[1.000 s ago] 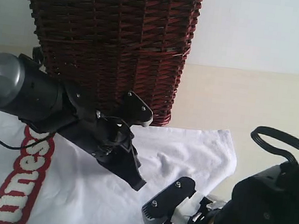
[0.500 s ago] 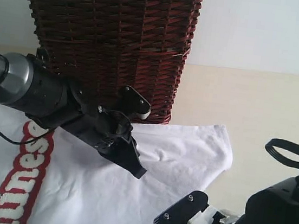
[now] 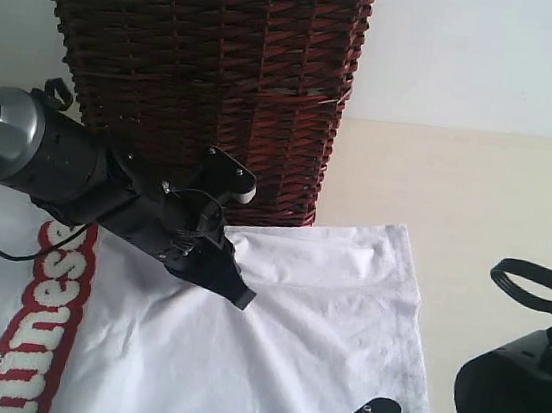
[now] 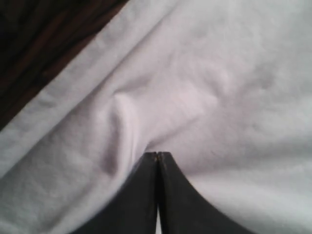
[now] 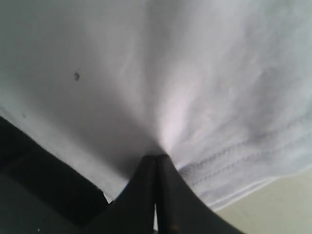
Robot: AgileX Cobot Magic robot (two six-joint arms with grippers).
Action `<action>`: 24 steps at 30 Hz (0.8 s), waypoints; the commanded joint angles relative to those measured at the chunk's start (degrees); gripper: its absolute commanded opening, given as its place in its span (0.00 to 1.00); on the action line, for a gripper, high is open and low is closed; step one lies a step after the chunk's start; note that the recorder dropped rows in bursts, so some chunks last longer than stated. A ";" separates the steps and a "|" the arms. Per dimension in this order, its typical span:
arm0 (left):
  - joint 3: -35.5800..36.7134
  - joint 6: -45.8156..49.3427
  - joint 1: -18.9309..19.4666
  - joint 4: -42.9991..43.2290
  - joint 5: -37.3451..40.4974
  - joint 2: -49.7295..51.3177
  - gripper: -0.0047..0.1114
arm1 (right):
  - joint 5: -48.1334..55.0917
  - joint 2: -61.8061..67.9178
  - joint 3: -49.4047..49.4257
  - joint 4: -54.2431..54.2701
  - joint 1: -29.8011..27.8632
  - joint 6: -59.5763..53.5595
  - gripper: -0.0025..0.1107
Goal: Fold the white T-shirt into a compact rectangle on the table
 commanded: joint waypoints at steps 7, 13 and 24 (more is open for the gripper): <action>0.23 0.43 0.24 -0.38 4.44 0.36 0.04 | 4.08 0.17 -0.30 -3.95 0.12 0.17 0.02; 0.23 1.88 0.24 -0.48 12.08 0.36 0.04 | 4.52 -7.96 -1.39 -10.99 0.12 6.40 0.02; 0.23 1.18 -2.88 -0.24 19.45 -2.02 0.04 | -6.66 -25.33 -1.39 -40.32 0.12 38.96 0.02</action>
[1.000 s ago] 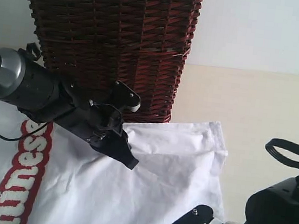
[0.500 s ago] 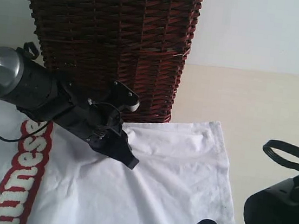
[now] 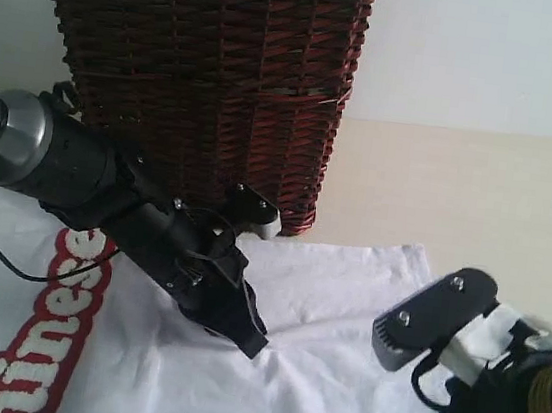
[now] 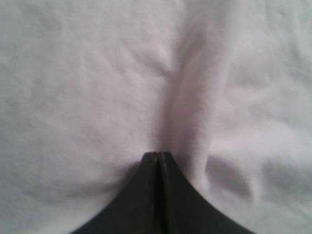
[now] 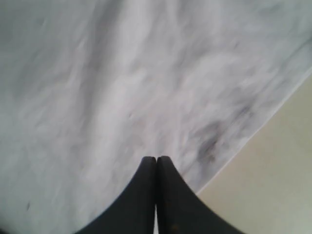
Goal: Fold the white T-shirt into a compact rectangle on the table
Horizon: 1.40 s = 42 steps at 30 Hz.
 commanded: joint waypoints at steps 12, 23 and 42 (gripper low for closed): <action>0.48 -48.92 9.67 45.04 6.58 -22.09 0.04 | -16.01 26.23 -0.19 -22.30 -5.54 21.56 0.02; 0.99 -50.66 22.27 47.13 16.15 -22.09 0.04 | -15.97 31.91 -0.31 -19.53 -20.03 14.39 0.02; 1.97 -21.77 22.63 56.43 30.77 -20.10 0.38 | -18.75 18.60 -0.31 -18.55 -29.59 13.99 0.02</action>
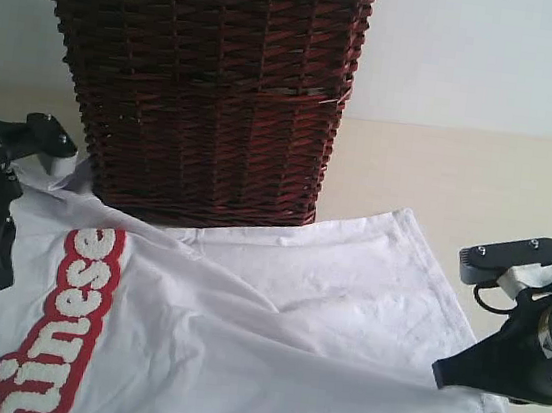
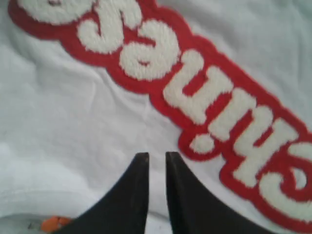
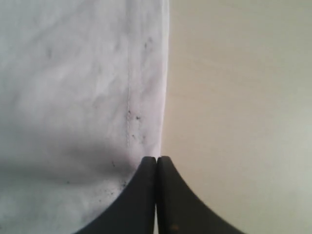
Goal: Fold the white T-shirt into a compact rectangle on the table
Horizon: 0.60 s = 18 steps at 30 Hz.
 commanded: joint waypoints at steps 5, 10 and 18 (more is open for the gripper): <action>0.46 3.89 0.12 11.57 4.92 -0.64 0.48 | -2.44 -6.39 0.29 0.28 -0.40 -1.92 0.02; 3.89 4.41 0.54 18.32 -1.11 -0.52 0.39 | -2.96 -6.95 0.29 1.25 -0.40 -3.44 0.02; 11.06 9.07 4.03 23.71 -22.06 -0.52 0.60 | -3.11 -6.95 0.40 1.37 -0.40 -3.44 0.02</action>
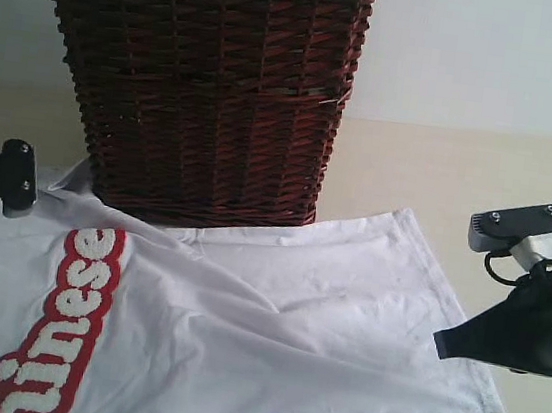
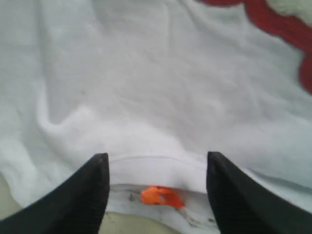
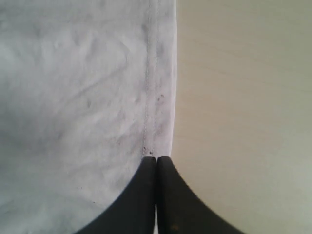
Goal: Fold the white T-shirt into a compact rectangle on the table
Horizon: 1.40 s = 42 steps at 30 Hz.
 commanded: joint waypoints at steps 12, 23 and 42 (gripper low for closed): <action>4.37 3.80 14.39 11.92 -11.06 -0.33 0.58 | -0.83 -0.36 0.40 0.30 -0.40 -0.90 0.02; 4.37 7.40 11.48 2.91 0.15 -2.83 0.38 | -1.83 -0.36 0.40 6.28 -0.40 -8.58 0.02; 13.12 15.15 11.21 5.61 -6.51 -1.57 0.94 | -2.21 -0.36 0.40 8.75 -0.40 -11.47 0.02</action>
